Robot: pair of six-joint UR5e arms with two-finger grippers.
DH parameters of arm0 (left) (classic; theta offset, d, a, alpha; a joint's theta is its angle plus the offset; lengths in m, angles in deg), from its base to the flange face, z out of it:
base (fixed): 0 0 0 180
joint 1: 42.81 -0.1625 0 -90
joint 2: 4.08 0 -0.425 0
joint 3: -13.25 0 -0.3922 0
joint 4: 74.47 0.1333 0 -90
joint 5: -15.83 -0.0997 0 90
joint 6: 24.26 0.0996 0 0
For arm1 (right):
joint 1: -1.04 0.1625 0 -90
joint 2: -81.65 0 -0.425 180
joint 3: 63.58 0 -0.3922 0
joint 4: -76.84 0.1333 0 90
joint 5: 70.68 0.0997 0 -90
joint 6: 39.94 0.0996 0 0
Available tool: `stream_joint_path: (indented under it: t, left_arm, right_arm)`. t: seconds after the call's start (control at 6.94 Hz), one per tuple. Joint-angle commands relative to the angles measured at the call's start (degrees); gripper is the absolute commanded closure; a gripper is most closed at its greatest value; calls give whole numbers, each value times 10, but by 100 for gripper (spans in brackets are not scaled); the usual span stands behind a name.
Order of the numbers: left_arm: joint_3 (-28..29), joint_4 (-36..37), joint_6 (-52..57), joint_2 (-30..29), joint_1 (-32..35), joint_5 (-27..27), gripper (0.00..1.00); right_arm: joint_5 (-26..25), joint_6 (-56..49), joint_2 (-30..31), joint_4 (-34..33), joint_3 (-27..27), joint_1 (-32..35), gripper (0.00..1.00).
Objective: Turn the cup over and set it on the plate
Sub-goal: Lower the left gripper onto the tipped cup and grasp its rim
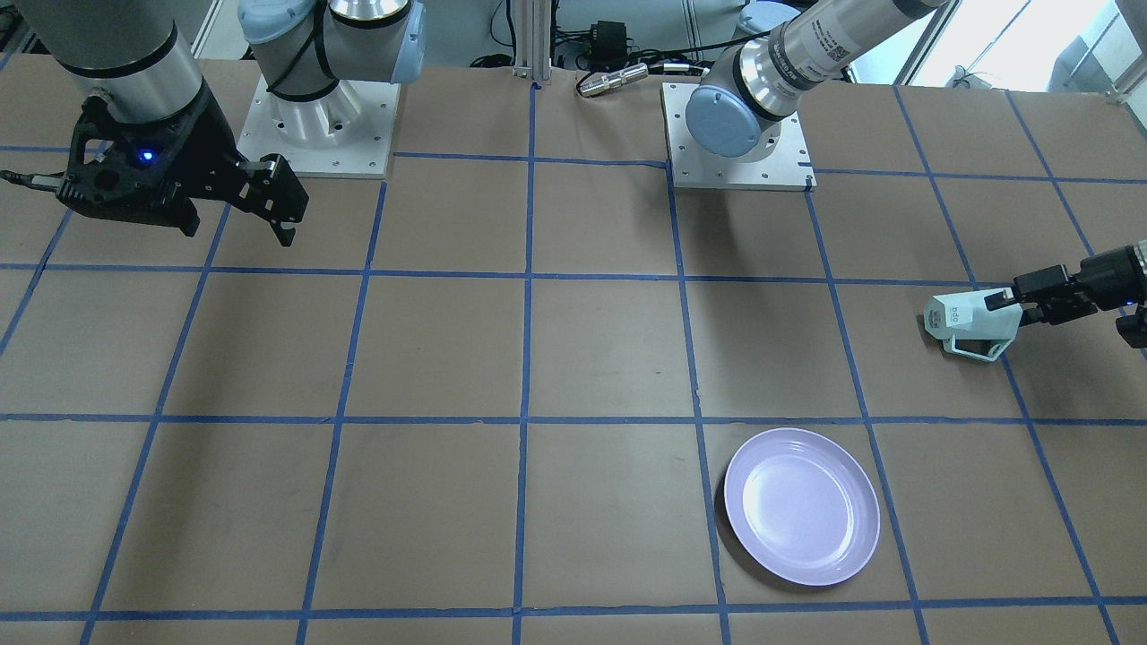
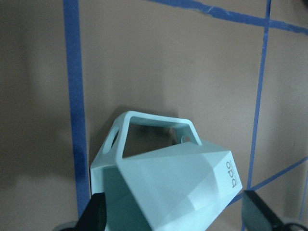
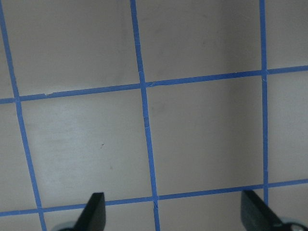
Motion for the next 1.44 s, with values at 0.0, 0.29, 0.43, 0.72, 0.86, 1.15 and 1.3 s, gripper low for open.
stream_joint_path:
  t: [0.0, 0.29, 0.43, 0.72, 0.86, 1.15, 1.3]
  left_arm:
    - [-1, -5, -20, -4, 0, 2, 0]
    - [-1, -14, -28, -5, 0, 5, 0]
    - [0, -23, -50, -2, 0, 6, 0]
    - [0, -23, -50, -3, 1, 14, 0]
    - [0, -23, -50, -3, 1, 14, 19]
    - [3, -17, -51, -2, 2, 13, 100]
    - [7, -15, -64, 4, 7, 13, 100]
  right_arm:
    - [0, 0, 0, 0, 0, 0, 0]
    - [0, 0, 0, 0, 0, 0, 0]
    - [0, 0, 0, 0, 0, 0, 0]
    - [0, 0, 0, 0, 0, 0, 0]
    - [0, 0, 0, 0, 0, 0, 0]
    - [0, 0, 0, 0, 0, 0, 0]
    - [0, 0, 0, 0, 0, 0, 0]
